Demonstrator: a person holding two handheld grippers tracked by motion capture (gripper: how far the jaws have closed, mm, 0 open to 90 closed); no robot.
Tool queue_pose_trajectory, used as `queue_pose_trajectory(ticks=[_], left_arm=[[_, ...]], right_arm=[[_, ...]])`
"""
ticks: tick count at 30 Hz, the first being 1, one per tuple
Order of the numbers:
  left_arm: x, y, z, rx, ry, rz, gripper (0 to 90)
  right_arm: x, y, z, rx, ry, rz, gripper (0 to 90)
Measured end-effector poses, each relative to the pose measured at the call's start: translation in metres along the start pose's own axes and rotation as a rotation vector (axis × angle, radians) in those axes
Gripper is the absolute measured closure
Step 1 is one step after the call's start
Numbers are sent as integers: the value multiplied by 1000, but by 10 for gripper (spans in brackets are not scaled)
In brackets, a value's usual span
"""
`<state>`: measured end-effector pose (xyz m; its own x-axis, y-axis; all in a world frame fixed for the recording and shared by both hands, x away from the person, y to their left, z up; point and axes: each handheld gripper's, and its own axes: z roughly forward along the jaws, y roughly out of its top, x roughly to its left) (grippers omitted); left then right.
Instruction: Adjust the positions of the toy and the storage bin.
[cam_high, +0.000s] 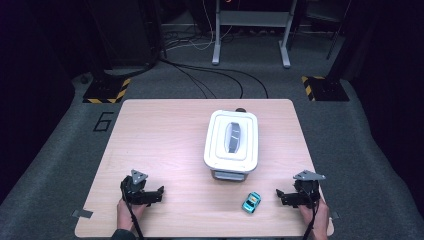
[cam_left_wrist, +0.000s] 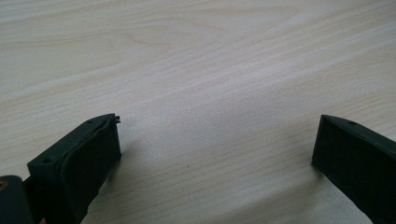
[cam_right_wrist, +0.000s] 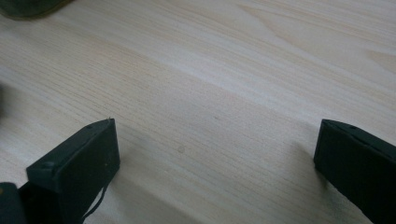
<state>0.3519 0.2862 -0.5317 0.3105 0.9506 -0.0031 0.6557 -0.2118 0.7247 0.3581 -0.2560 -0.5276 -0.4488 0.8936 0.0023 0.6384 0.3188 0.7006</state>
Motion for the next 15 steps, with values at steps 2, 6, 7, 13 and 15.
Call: queue_pose_trajectory(ticks=[2,6,7,13,15], left_arm=[[0,0,0,0,0,0,6],[0,0,0,0,0,1,5],[0,0,0,0,0,1,5],[0,1,1,2,-4,6,4],[1,1,0,5,-10,16,4]], right_arm=[[0,0,0,-1,0,0,0],[0,0,0,0,-1,0,0],[0,0,0,0,-1,0,0],[-1,1,1,-2,0,-8,0],[-1,1,1,-1,1,-11,0]])
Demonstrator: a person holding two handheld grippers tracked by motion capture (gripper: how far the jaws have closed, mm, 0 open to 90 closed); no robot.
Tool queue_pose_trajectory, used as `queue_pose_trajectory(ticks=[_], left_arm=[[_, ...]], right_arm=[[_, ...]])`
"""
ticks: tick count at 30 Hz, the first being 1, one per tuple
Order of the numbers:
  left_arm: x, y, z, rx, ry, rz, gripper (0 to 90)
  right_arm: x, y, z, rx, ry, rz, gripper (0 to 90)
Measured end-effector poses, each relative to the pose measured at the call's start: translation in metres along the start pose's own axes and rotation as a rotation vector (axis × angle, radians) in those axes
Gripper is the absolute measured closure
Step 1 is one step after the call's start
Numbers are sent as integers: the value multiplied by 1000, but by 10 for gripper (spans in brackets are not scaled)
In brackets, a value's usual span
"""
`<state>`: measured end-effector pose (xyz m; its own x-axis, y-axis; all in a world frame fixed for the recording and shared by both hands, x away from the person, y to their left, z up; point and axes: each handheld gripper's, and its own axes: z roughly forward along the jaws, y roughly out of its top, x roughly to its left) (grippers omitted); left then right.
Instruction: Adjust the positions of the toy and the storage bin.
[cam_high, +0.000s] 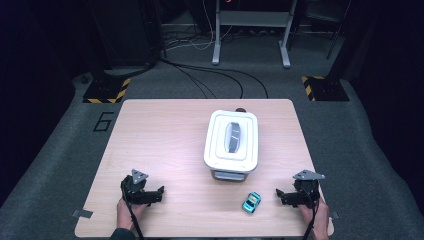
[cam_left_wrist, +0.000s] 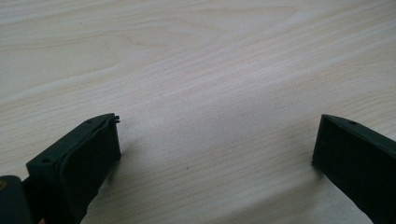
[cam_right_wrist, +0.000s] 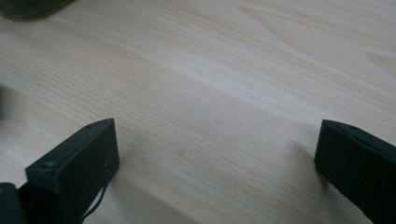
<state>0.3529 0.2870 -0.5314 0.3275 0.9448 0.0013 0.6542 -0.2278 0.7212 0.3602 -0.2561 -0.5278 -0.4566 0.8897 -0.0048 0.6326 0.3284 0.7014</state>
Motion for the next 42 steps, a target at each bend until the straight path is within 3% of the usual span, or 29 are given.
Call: queue_pose_trajectory(ticks=[5,10,11,15,18,26,27,29,37,42], left_arm=[[0,3,-1,18,-14,17,8],[-4,12,-7,37,-55,45,1],[-6,19,-12,29,-81,49,1],[-11,33,-20,13,-104,46,3],[-15,40,-23,1,-98,54,7],[-32,71,-33,-12,-136,74,8],[-36,79,-36,-5,-156,88,8],[-40,87,-39,-7,-156,111,7],[-54,112,-46,-52,-170,128,8],[-67,128,-48,-70,-175,165,8]], right_arm=[[0,0,0,-1,-3,4,0],[0,0,0,-1,-2,4,0],[0,0,0,-1,-3,3,0],[0,0,0,0,-3,4,0],[0,0,0,-1,-3,4,0],[0,0,0,-2,-4,5,0],[0,0,0,-1,-4,7,0],[0,0,0,0,-5,8,0],[0,0,0,-2,-5,4,0],[0,0,0,-2,-6,5,0]])
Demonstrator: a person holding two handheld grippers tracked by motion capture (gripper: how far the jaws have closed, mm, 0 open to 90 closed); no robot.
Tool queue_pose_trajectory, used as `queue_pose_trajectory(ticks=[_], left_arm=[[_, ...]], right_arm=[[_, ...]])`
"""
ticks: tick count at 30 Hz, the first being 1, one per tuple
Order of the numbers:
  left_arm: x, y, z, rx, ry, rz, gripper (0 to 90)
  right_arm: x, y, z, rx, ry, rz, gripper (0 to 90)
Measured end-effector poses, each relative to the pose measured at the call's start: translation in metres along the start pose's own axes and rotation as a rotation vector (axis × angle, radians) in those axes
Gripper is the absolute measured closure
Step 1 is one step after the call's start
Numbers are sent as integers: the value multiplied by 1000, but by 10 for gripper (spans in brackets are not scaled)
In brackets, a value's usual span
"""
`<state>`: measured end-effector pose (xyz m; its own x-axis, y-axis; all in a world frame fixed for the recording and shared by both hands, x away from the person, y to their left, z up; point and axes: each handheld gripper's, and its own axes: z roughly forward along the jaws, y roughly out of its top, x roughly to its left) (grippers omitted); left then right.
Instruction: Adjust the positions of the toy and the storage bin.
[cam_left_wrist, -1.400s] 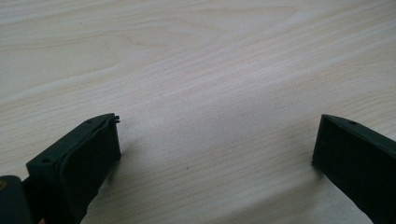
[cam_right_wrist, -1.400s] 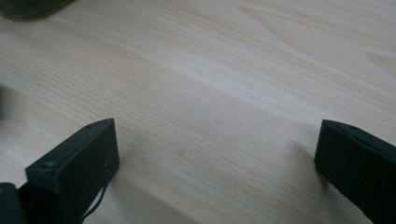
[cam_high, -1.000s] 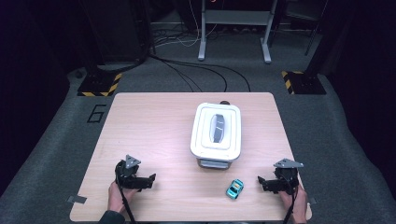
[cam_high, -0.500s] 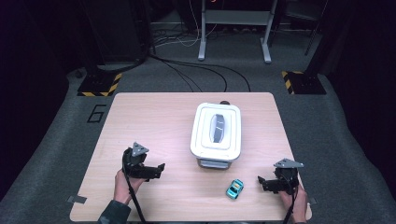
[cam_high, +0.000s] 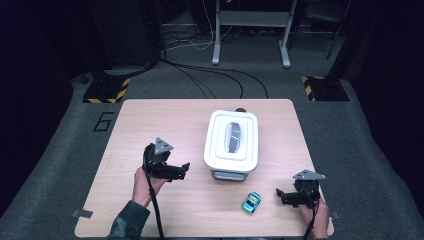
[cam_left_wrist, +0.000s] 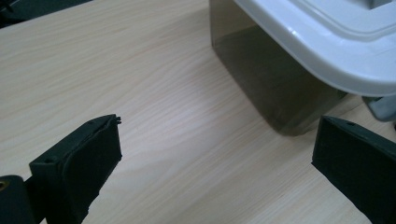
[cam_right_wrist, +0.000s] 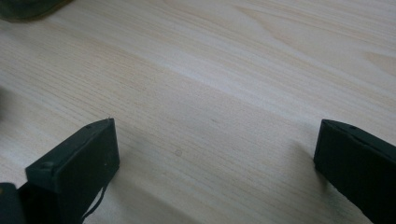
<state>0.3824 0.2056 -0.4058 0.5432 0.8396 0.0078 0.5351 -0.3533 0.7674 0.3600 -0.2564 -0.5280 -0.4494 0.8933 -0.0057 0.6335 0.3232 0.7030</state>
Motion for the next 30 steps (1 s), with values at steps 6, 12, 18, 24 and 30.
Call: queue_pose_trajectory(ticks=[6,12,18,24,30], left_arm=[[-12,21,7,-2,-4,44,10],[-26,39,18,-7,0,74,15],[-39,53,37,10,-10,89,27],[-45,59,49,35,-24,98,31],[-46,54,55,44,-9,100,39]], right_arm=[[0,0,0,1,0,4,0],[0,0,0,0,0,3,0],[0,0,0,0,0,0,0],[0,0,0,0,0,3,0],[0,0,0,1,0,3,0]])
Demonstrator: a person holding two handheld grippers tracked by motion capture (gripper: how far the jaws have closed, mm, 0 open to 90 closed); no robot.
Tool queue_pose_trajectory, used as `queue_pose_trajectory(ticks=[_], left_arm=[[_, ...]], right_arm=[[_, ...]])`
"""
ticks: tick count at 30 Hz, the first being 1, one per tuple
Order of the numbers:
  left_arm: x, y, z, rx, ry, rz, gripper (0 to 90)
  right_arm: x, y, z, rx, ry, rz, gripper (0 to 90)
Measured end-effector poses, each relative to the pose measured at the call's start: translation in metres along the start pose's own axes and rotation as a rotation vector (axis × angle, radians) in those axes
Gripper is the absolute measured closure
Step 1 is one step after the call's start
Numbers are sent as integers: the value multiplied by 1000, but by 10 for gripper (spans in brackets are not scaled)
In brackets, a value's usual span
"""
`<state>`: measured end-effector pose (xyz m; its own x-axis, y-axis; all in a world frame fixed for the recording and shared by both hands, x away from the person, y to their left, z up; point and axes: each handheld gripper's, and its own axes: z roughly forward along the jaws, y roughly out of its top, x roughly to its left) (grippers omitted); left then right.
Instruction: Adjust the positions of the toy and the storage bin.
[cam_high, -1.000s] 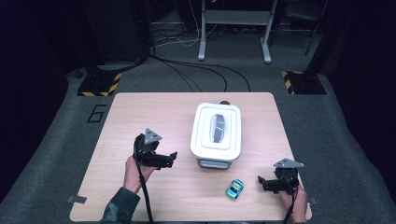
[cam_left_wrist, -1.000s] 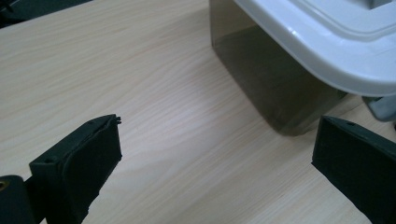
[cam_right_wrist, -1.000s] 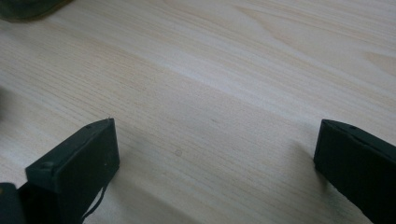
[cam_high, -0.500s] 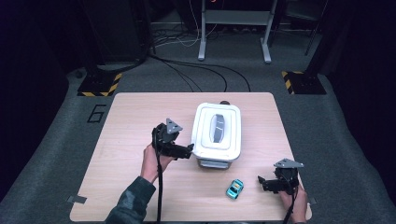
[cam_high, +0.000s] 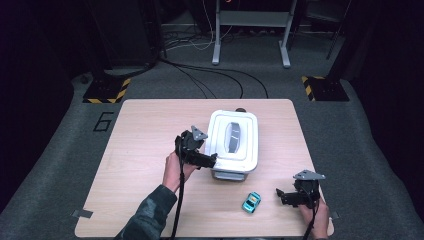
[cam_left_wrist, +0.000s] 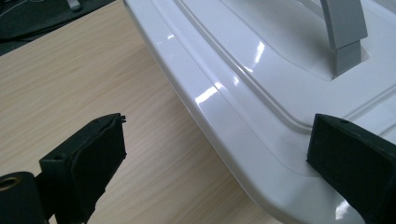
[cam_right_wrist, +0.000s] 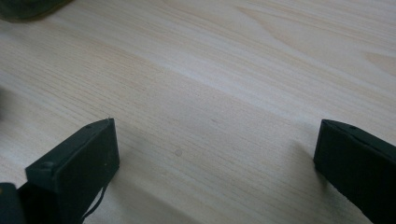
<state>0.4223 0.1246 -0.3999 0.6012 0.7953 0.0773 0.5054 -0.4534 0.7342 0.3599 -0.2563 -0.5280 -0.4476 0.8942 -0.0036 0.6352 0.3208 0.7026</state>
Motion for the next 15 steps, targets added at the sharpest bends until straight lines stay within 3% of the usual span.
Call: queue_pose_trajectory(ticks=[15], left_arm=[[13,-6,-8,32,8,15,42]], right_arm=[[0,0,0,0,0,1,0]])
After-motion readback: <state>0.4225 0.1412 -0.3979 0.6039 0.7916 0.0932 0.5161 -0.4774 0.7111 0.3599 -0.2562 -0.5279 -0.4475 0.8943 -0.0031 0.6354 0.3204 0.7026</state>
